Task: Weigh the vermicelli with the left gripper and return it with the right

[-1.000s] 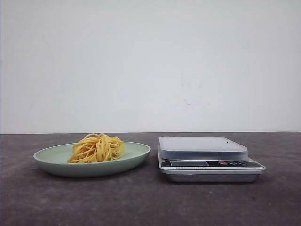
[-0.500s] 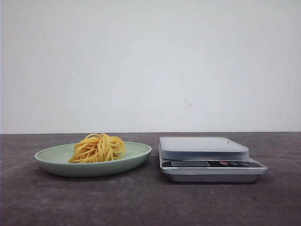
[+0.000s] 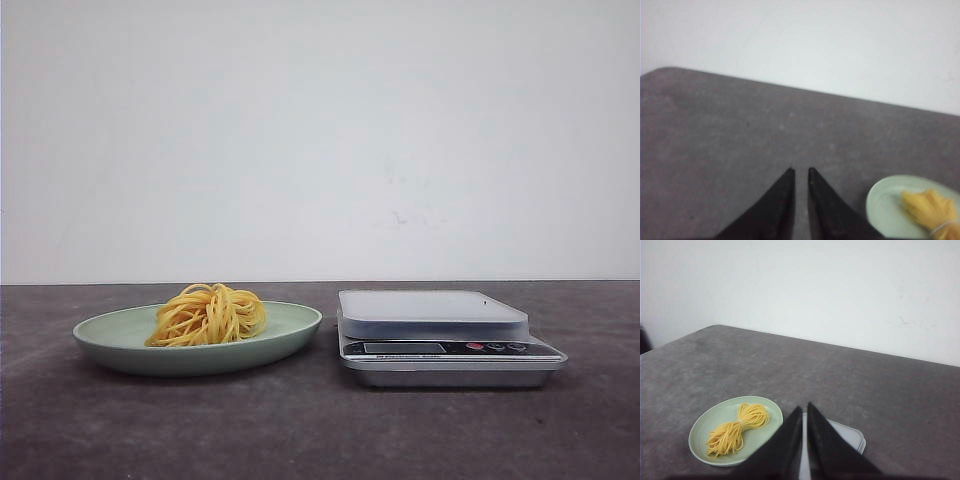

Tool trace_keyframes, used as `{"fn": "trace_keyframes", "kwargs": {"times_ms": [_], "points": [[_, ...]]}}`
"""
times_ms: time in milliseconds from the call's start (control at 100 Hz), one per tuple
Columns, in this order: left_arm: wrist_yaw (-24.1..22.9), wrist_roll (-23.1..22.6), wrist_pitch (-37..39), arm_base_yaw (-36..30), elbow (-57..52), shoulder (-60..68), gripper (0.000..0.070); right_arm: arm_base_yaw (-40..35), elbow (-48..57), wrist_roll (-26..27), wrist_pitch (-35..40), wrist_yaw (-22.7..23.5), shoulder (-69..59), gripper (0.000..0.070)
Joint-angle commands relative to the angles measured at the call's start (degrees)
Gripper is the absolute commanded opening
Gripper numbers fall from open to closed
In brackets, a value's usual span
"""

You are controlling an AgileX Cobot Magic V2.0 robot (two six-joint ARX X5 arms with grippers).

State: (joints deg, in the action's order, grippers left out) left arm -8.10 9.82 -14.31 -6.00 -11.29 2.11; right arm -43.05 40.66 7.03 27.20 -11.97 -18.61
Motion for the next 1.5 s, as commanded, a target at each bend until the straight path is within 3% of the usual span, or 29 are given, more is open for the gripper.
{"fn": "trace_keyframes", "kwargs": {"times_ms": [0,280,520,1490], "points": [[0.35,-0.81,1.55,0.31,2.08,-0.83,0.0012,-0.31,0.37,-0.20,-0.59,-0.04,0.02,0.0007],[1.42,-0.83,3.67,1.22,9.29,-1.92,0.0011,-0.31,0.37,-0.20,-0.59,-0.04,0.02,0.0008],[5.11,-3.32,3.48,1.90,10.54,-1.92,0.0011,-0.31,0.37,-0.20,-0.59,-0.04,0.02,0.0007],[5.51,-4.63,3.58,1.97,10.49,-1.92,0.0011,-0.31,0.42,-1.20,-0.63,-0.20,0.02,0.0008]]}}
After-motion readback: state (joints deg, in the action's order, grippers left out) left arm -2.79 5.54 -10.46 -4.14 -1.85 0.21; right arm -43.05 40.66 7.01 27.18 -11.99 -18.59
